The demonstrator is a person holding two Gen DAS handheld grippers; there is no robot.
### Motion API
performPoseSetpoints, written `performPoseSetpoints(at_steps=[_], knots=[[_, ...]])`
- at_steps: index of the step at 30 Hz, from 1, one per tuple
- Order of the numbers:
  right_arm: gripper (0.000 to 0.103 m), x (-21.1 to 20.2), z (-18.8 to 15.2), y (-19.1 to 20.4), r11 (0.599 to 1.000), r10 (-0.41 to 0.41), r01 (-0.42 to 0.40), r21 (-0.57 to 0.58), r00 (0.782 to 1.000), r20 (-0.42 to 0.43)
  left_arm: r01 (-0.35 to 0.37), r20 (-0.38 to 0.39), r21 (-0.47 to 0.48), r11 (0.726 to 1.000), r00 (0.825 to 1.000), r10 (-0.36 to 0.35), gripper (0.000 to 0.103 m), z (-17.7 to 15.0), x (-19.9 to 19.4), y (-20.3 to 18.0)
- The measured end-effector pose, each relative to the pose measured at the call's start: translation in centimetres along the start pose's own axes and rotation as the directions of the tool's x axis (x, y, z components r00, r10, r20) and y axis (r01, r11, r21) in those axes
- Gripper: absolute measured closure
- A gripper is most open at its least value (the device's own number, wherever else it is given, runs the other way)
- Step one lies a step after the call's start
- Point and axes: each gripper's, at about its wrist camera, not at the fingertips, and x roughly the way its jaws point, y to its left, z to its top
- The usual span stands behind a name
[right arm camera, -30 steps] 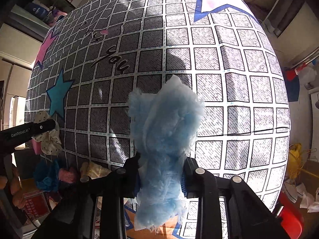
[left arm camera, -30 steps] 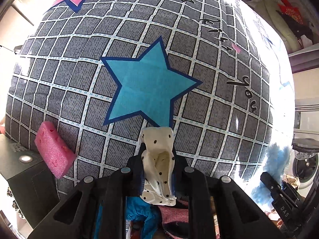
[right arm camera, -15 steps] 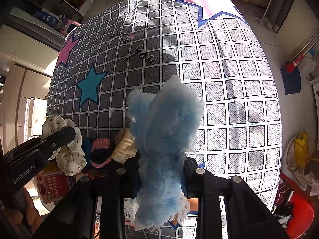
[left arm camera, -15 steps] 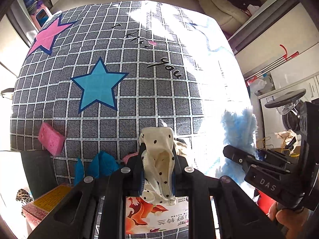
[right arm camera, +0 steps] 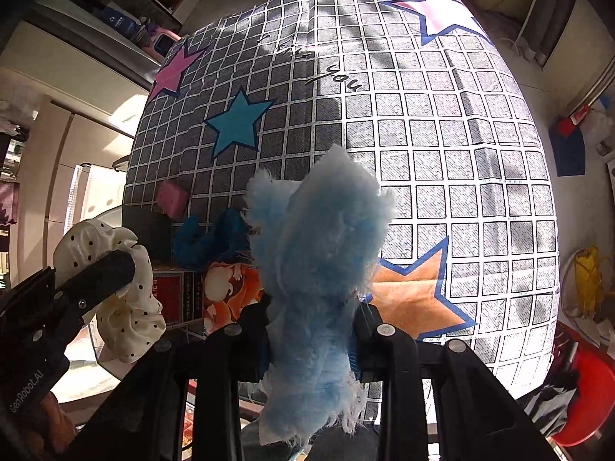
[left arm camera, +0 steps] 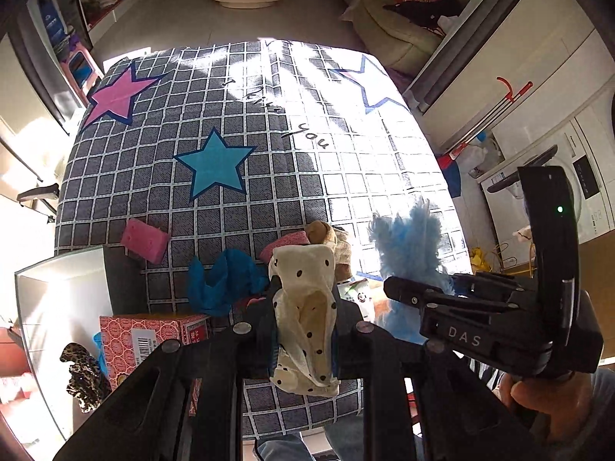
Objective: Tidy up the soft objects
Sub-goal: 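Carry the blue duster and polka-dot scrunchie over the white box with both tools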
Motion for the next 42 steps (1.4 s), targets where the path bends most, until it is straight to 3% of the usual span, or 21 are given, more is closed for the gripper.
performPoseSetpoints(at_steps=[10, 16, 29, 42], knots=[[0.071, -1.5, -0.5, 7.2, 0.992, 0.038, -0.033, -0.125, 0.998, 0.04, -0.058, 0.108, -0.105, 0.993, 0.992, 0.069, 0.082, -3.3, -5.8, 5.1], [0.071, -1.6, -1.0, 12.0, 0.973, 0.078, -0.068, -0.223, 0.996, 0.039, -0.104, 0.139, -0.195, 0.975, 0.981, 0.132, 0.082, -5.7, -8.1, 8.5], [0.071, -0.2, -3.6, 20.7, 0.899, 0.118, -0.12, -0.421, 0.993, -0.031, -0.214, 0.126, -0.338, 0.917, 0.955, 0.269, 0.082, -10.4, -10.1, 14.1], [0.071, 1.1, -4.4, 23.7, 0.866, 0.087, -0.115, -0.486, 0.993, -0.08, -0.239, 0.101, -0.389, 0.89, 0.949, 0.299, 0.082, -12.6, -9.8, 16.7]])
